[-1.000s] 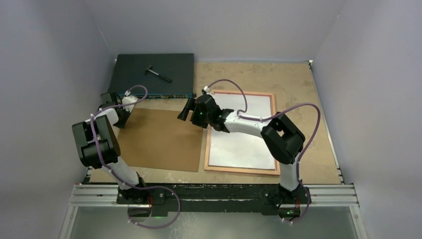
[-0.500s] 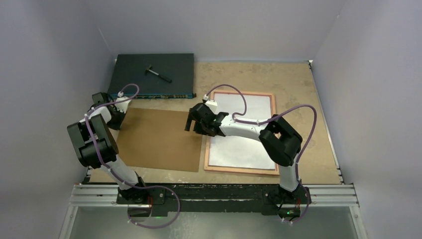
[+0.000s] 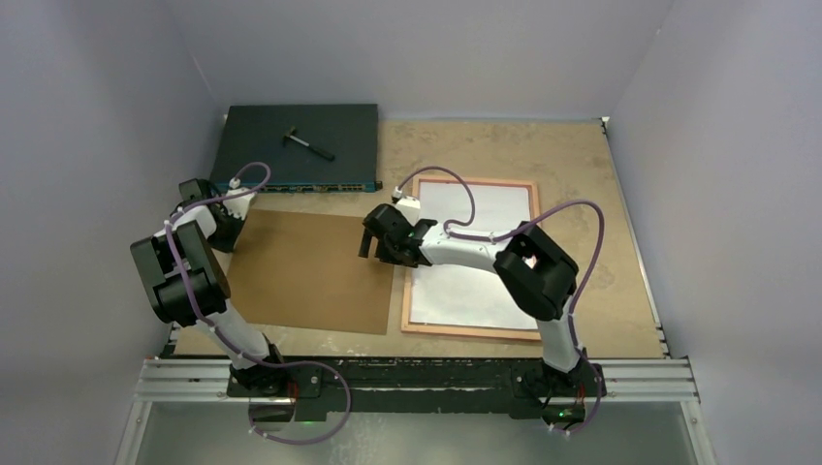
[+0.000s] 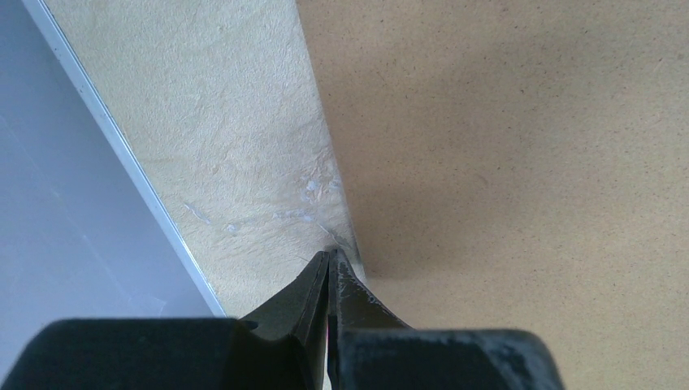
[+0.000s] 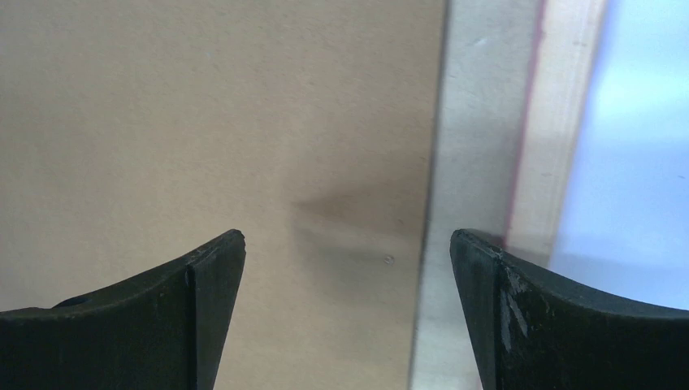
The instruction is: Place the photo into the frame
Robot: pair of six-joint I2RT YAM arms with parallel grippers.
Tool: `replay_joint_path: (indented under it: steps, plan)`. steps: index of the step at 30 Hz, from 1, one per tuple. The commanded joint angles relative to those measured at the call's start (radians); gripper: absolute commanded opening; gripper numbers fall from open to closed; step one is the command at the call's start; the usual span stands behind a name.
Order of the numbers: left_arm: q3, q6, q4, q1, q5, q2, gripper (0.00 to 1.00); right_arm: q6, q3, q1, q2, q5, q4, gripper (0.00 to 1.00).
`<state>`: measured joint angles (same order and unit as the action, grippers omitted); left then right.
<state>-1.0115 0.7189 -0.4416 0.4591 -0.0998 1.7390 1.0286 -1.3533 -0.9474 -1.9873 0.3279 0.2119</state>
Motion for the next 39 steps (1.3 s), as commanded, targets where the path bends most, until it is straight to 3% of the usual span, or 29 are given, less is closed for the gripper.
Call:
replay_joint_path:
  steps: [1, 9, 16, 22, 31, 39]
  plan:
    - [0.075, -0.008, -0.138, 0.015, -0.018, 0.097, 0.0, 0.011, -0.057, -0.008, -0.065, 0.041, 0.065, 0.99]
    - [0.072, 0.0, -0.146, -0.007, -0.031, 0.16, 0.0, 0.036, -0.024, -0.004, -0.047, -0.071, -0.049, 0.99]
    - [0.107, -0.004, -0.131, -0.107, -0.02, 0.139, 0.0, 0.082, 0.076, 0.044, 0.056, -0.239, -0.309, 0.99]
    - [0.098, -0.018, -0.158, -0.169, -0.031, 0.135, 0.0, 0.119, 0.117, 0.089, 0.127, -0.302, -0.414, 0.98]
    - [0.101, -0.047, -0.174, -0.232, -0.046, 0.107, 0.0, 0.122, 0.162, 0.102, 0.246, -0.266, -0.392, 0.98]
    - [0.081, -0.123, -0.212, -0.389, -0.108, 0.092, 0.0, 0.177, 0.291, 0.164, 0.365, -0.254, -0.398, 0.99]
